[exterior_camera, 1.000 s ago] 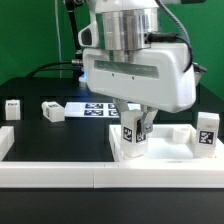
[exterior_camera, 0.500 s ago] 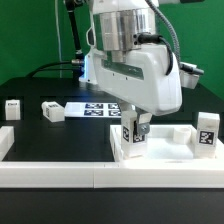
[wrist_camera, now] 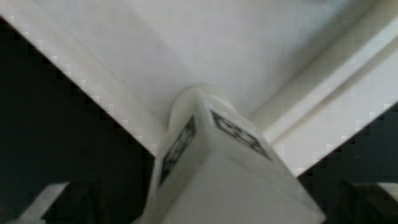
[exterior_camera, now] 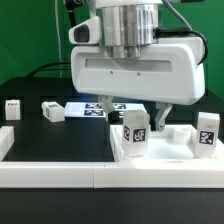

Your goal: Assemble square table

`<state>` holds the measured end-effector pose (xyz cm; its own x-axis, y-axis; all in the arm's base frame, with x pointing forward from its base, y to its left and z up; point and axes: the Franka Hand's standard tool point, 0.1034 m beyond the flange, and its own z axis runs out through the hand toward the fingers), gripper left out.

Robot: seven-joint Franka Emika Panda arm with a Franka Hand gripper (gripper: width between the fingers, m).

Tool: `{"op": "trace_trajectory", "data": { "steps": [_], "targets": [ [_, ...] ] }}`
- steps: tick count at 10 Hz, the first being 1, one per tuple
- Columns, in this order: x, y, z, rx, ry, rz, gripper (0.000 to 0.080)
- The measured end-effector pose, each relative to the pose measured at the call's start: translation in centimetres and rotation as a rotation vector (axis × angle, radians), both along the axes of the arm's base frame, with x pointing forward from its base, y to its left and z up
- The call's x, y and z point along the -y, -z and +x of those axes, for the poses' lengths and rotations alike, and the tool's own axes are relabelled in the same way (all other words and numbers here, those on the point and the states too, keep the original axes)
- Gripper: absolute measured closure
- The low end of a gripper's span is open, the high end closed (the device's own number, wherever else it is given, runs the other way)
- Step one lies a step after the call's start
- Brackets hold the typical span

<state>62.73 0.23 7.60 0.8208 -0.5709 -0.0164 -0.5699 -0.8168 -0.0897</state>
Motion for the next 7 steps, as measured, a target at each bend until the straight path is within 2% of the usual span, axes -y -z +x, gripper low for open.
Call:
{"op": "trace_trajectory", "data": {
  "steps": [1,4,7],
  "targets": [
    [0.05,0.00,0.00,0.004,-0.046,-0.002,0.0151],
    [0.96,-0.19,-0.07,0.043,-0.469,-0.033,0.0151],
    [0.13,0.42,-0.47,0.070,-0.633,-0.048,0.0151]
  ]
}}
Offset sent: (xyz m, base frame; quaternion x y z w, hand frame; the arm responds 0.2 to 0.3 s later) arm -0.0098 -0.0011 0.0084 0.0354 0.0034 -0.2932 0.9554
